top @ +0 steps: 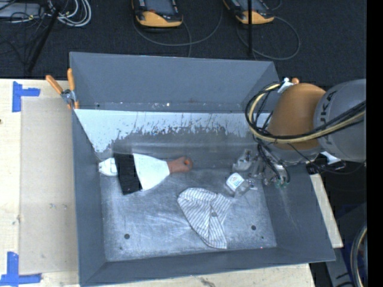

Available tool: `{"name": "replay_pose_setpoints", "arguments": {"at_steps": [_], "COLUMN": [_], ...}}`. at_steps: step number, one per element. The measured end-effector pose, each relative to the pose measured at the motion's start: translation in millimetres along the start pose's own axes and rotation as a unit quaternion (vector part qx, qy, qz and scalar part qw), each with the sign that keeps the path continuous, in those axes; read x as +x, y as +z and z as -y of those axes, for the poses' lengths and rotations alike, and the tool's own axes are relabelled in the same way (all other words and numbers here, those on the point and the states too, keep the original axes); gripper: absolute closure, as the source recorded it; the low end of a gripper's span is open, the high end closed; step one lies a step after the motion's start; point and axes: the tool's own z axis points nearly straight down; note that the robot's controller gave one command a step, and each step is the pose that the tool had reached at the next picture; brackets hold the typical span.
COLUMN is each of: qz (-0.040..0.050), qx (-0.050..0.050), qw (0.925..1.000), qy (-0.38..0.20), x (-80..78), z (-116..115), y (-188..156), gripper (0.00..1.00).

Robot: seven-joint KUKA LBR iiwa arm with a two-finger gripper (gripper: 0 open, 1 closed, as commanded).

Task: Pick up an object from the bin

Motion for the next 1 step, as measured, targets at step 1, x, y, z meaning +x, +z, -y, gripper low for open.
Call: {"name": "replay_pose_setpoints", "arguments": {"at_steps": [1], "qz": [0.0], "qx": [0.0], "qw": [1.0], "qy": [0.0], "x": [0.0], "z": [0.0], "y": [0.0], "gripper": [1.0]}}
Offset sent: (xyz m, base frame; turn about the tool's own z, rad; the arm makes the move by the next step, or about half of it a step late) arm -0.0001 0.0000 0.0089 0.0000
